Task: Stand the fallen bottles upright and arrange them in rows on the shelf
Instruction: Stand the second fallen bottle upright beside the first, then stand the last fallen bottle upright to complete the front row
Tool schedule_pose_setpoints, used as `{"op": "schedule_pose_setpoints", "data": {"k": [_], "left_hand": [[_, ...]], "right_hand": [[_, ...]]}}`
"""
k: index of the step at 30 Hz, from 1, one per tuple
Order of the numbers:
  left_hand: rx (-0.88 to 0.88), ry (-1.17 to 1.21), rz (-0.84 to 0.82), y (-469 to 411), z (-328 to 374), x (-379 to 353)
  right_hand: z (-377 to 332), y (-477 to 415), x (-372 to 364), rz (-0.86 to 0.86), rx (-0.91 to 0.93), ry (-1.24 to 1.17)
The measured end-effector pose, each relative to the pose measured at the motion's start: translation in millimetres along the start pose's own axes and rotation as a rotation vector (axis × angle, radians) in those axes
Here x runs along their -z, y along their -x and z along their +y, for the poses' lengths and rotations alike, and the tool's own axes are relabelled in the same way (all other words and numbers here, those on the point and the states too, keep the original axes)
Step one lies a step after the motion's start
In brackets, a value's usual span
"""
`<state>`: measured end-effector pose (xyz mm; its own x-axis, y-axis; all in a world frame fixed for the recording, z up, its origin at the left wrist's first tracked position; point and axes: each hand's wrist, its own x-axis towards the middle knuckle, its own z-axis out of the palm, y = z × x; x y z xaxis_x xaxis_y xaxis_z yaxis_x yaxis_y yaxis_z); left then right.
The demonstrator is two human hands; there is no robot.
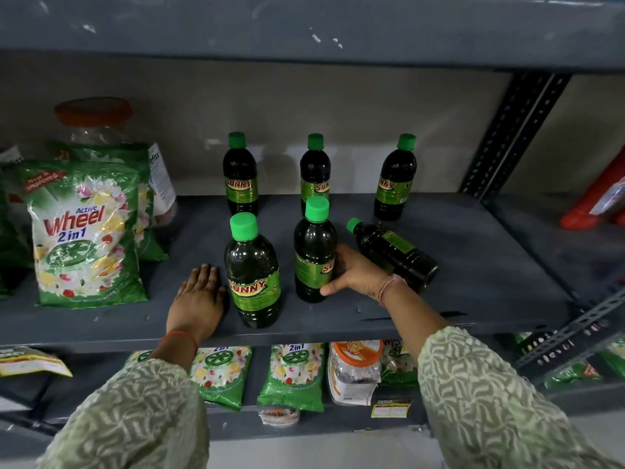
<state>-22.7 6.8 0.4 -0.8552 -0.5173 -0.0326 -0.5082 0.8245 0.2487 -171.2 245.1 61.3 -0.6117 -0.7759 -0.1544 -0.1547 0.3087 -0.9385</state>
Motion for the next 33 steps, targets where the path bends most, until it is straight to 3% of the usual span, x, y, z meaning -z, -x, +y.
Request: {"op": "schedule_pose_setpoints", "data": {"k": [8,15,33], "left_hand": [[-0.013,0.026,0.002,1.6,-0.1,1.8],[-0.007,0.024,0.001,2.2,1.7,3.1],[0.013,0.068,0.023,-11.3,11.7,12.0]], "right_hand": [[24.9,8.3,-27.7,0.267,0.001,0.207],[29.8,28.4,-56.2,0.514,0.032,0.053],[26.1,21.8,-57.6,0.553,0.095,0.081]]}}
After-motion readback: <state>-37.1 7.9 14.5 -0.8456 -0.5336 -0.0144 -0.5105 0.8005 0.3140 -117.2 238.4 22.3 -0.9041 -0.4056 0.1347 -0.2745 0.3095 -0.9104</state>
